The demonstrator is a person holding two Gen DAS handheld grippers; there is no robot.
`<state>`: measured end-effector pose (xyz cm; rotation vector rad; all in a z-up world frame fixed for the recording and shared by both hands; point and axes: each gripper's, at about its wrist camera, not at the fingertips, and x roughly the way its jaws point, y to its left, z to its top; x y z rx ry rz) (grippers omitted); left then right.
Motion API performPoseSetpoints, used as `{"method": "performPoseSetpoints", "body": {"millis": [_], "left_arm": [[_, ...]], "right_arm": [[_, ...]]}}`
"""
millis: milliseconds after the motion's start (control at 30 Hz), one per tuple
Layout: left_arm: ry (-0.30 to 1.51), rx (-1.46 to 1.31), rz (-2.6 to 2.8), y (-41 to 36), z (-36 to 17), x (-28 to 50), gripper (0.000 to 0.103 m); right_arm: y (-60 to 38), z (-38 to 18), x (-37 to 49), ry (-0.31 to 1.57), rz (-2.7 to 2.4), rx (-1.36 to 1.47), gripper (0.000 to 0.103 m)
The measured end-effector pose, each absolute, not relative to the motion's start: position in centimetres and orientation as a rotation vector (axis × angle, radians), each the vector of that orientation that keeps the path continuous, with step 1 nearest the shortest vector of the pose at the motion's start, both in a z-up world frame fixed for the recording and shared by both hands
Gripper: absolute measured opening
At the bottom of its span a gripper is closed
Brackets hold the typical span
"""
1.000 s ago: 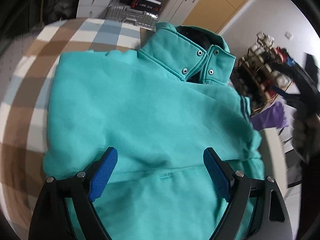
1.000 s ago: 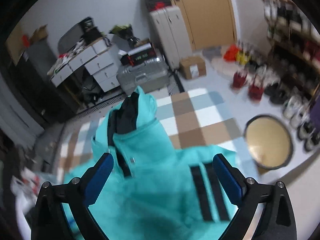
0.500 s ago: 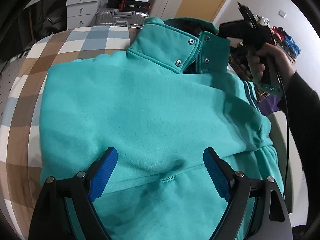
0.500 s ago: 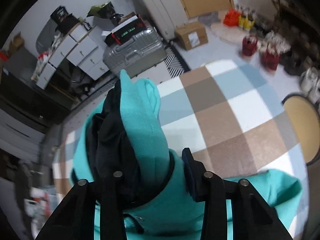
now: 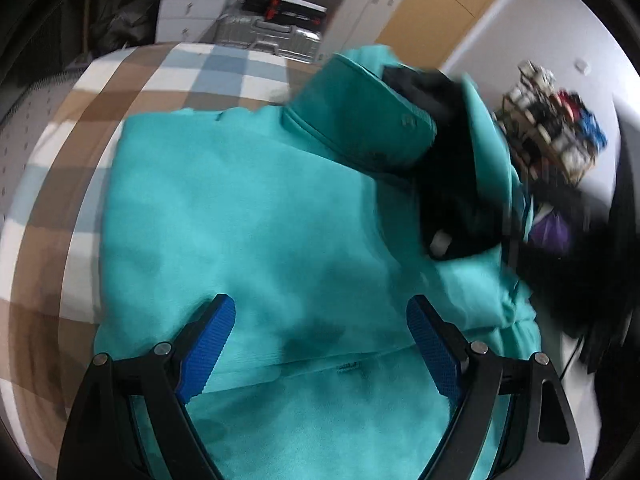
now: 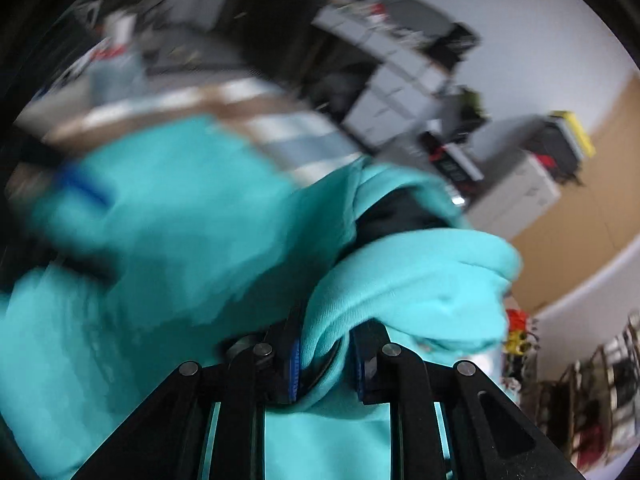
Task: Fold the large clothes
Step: 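Grasp the hood of the hoodie with the right tool, then lift the hood with the right tool while the left tool grasps the hood edge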
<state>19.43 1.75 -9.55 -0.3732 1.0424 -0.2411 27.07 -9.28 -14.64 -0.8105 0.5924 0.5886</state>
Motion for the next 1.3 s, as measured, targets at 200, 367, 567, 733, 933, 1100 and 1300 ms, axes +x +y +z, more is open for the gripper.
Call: {"method": "performPoseSetpoints", "body": {"millis": [200, 367, 567, 733, 933, 1100, 1300], "left_arm": [[1.065, -0.397, -0.247, 2.3, -10.0, 19.2, 0.084], [1.067, -0.336, -0.249, 1.6, -9.7, 18.8, 0.084], [1.076, -0.341, -0.250, 1.7, -9.8, 19.0, 0.084], [1.076, -0.308, -0.248, 1.4, -9.9, 18.9, 0.084], [1.071, -0.236, -0.233, 0.6, -10.0, 18.9, 0.085], [1.067, -0.187, -0.226, 0.0, -10.1, 18.9, 0.084], [1.067, -0.200, -0.233, 0.2, -9.8, 18.7, 0.084]], "right_arm": [[-11.0, -14.6, 25.3, 0.729, 0.635, -0.669, 0.068], [-16.6, -8.9, 29.5, 0.745, 0.610, -0.297, 0.079], [-22.3, -5.1, 38.7, 0.771, 0.393, 0.074, 0.087], [-22.8, -4.4, 45.3, 0.827, 0.238, 0.153, 0.087], [-20.7, -8.1, 52.4, 1.124, 0.178, 0.232, 0.085], [-18.0, -11.1, 53.6, 1.230, -0.014, -0.079, 0.010], [-15.1, -6.2, 47.2, 0.828, 0.109, -0.329, 0.007]]}}
